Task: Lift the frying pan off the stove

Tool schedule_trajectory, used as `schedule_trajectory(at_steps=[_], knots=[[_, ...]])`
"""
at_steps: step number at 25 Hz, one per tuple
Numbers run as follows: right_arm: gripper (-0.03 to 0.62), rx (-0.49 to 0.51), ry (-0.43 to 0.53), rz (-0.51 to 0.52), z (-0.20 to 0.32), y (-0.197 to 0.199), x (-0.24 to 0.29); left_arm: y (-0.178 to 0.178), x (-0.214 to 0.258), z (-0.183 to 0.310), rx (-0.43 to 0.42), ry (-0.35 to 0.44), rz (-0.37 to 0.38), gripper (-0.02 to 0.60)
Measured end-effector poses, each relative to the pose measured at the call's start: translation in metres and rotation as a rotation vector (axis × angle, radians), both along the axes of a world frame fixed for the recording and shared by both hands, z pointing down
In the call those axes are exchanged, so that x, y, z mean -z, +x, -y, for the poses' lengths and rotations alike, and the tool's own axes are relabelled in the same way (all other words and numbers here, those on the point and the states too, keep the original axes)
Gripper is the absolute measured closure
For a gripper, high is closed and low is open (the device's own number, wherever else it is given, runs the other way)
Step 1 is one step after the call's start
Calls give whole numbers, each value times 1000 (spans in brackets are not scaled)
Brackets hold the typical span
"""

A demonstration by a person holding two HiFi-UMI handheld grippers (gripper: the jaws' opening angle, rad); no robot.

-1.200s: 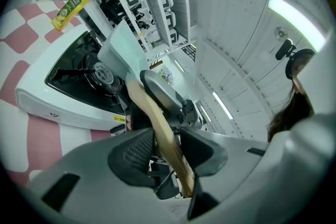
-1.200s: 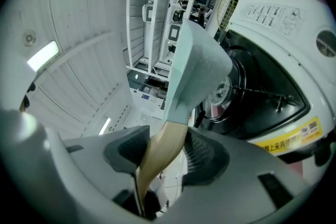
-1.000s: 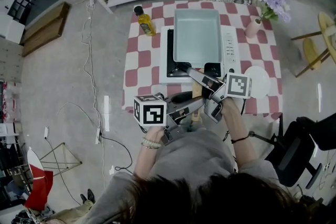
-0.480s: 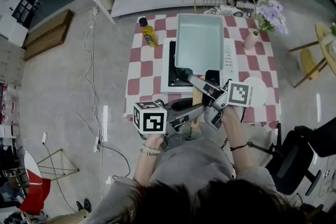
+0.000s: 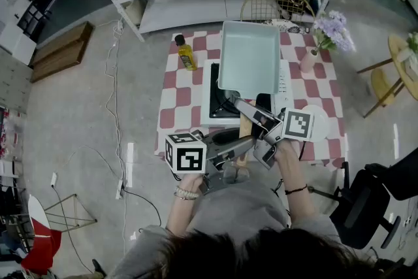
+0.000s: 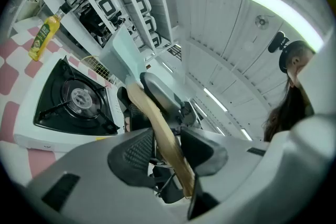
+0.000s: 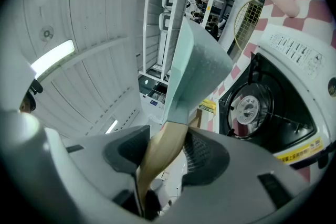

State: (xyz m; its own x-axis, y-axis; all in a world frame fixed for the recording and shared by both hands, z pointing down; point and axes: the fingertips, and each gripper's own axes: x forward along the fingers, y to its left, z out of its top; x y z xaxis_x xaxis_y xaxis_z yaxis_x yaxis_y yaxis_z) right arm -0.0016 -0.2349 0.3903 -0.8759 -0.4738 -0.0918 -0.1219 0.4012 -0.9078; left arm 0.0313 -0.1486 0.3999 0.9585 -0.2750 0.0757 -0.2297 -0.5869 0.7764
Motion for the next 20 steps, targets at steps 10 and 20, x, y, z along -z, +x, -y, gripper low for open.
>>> schedule_trajectory(at_steps=[10, 20], knots=[[384, -13, 28, 5, 0, 2, 17, 0, 15, 0, -10, 41, -8, 410], [384, -22, 63, 5, 1, 5, 36, 3, 30, 1, -23, 83, -21, 410]])
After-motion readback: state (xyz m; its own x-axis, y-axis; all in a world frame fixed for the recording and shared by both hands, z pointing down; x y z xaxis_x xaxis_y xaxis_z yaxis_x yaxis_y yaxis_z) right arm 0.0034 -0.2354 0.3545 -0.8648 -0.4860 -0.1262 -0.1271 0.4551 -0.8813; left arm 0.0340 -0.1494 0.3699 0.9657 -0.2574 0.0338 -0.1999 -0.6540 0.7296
